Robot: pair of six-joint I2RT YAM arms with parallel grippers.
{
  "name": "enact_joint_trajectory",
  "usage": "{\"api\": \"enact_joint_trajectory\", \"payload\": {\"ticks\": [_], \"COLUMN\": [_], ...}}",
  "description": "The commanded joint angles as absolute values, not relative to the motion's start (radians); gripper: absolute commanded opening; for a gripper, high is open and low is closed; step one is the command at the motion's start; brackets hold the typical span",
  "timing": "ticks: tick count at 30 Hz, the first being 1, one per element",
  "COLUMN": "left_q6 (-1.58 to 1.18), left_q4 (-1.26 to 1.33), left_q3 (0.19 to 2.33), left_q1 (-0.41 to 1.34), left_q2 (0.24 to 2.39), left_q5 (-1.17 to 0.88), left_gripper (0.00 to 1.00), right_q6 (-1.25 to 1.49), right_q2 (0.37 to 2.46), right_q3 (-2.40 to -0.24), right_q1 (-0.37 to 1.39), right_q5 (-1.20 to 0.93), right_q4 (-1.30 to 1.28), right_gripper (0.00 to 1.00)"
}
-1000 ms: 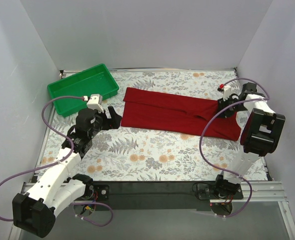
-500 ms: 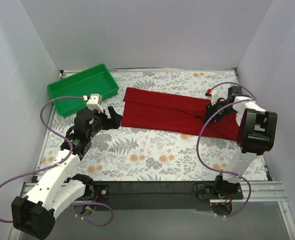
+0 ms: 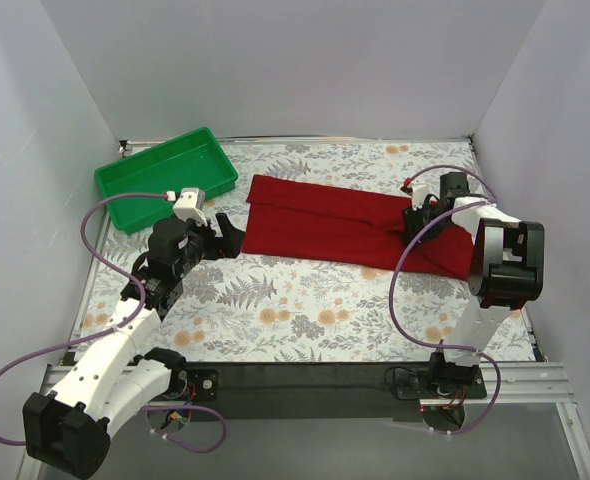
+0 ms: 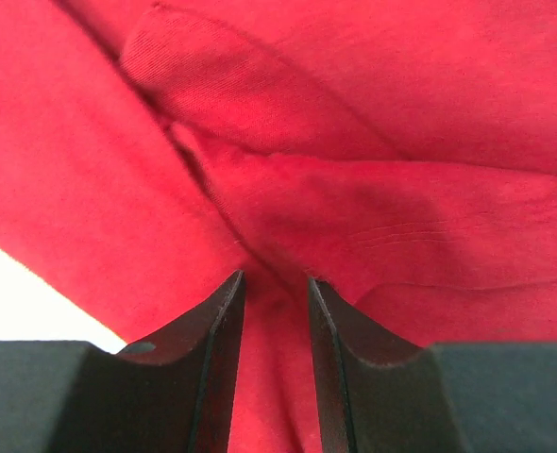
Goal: Fold and stack the t-shirts
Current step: Fold the tshirt
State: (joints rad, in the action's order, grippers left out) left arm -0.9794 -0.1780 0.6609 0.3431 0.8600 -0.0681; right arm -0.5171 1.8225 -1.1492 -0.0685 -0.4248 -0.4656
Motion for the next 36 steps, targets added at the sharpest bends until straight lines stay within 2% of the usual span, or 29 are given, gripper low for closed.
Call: {"api": "enact_joint_trajectory", "payload": {"ticks": [1, 14, 26, 31, 36], "left_q6": [-0.966, -0.966, -0.963, -0.96, -0.962], "left_q4": [-0.163, -0.161, -0.158, -0.158, -0.156], "left_q3": [0.653, 0.652, 0.649, 0.647, 0.649], "left_q1": [0.341, 0.341, 0.341, 0.341, 0.341], "left_q2": [0.851, 0.857, 0.868, 0.865, 0.862], "left_q5": [-0.077, -0.078, -0.071, -0.069, -0.075], "left_gripper": [0.75, 0.75, 0.75, 0.75, 0.75], "right_q6": [-0.471, -0.448, -0.411, -0.484, -0.551], "right_q2": [1.793, 1.856, 1.997, 1.87, 1.792], "right_q3": [-1.198, -1.321, -1.574, -1.53, -1.395], "right_q1": [-0.057, -0.032, -0.011, -0.02, -0.057], "right_q5": [-0.376, -0.29, -0.325, -0.363, -0.451], "right_q4": [-0.402, -0.385, -0.388, -0.385, -0.391], "right_gripper": [0.34, 0.36, 0.38, 0.4, 0.38]}}
